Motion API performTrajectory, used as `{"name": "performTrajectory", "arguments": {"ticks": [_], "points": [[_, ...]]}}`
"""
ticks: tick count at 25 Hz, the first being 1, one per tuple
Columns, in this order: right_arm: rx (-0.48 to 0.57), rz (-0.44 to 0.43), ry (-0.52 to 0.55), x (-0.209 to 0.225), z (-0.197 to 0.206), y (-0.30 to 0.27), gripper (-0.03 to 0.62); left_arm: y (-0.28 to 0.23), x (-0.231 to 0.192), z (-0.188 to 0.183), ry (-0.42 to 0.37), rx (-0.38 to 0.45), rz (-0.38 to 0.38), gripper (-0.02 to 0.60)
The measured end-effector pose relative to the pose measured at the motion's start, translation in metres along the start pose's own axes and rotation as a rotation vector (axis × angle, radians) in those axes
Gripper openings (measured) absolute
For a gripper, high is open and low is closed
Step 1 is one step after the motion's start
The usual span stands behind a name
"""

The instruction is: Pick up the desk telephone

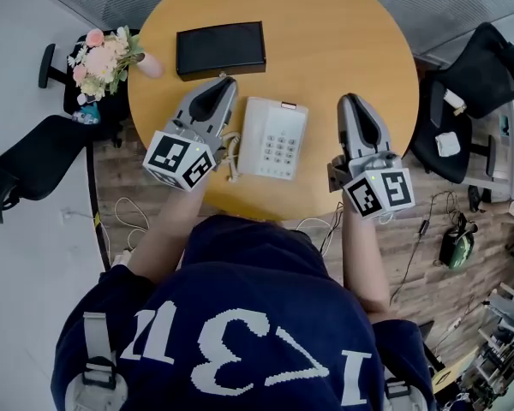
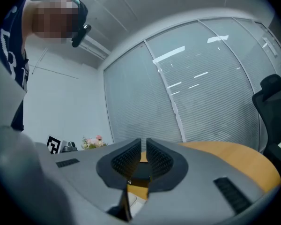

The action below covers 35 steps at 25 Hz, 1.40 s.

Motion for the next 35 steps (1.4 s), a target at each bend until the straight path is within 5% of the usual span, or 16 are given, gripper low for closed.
{"name": "performTrajectory", "arguments": {"ticks": [5, 9, 13, 18, 24, 28, 35], "points": [[-0.167, 0.012, -0.027, 0.011, 0.063, -0.007, 0.041, -0.001, -0.009, 0.051, 0.082, -0.104, -0.014, 0.017], [-0.326, 0.021, -0.119, 0.022, 0.121, -0.006, 0.136, 0.002, -0.01, 0.086, 0.133, -0.172, -0.026, 0.026], [-0.457, 0.04, -0.153, 0.032, 0.174, -0.001, 0.153, -0.001, -0.01, 0.126, 0.256, -0.259, 0.032, 0.214], [-0.597, 0.031, -0.221, 0.034, 0.226, 0.009, 0.193, 0.01, -0.015, 0.174, 0.429, -0.363, 0.019, 0.269], [-0.692, -0.023, -0.31, 0.025, 0.253, 0.016, 0.232, 0.015, -0.009, 0.198, 0.714, -0.333, 0.122, 0.285], [-0.72, -0.042, -0.331, 0.022, 0.259, 0.016, 0.241, 0.011, 0.002, 0.206, 0.784, -0.393, 0.207, 0.289], [-0.772, -0.06, -0.331, 0.02, 0.265, 0.014, 0.245, 0.009, 0.004, 0.214, 0.852, -0.453, 0.212, 0.302]]}}
Point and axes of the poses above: the fingertips, and each gripper's own axes: y backward along the fingers, x to its right, z out of its underside, the point moved 4 cm from there along y, backward along the fingers, and after that the axes turned 14 degrees about z, right-handed, at the moved point
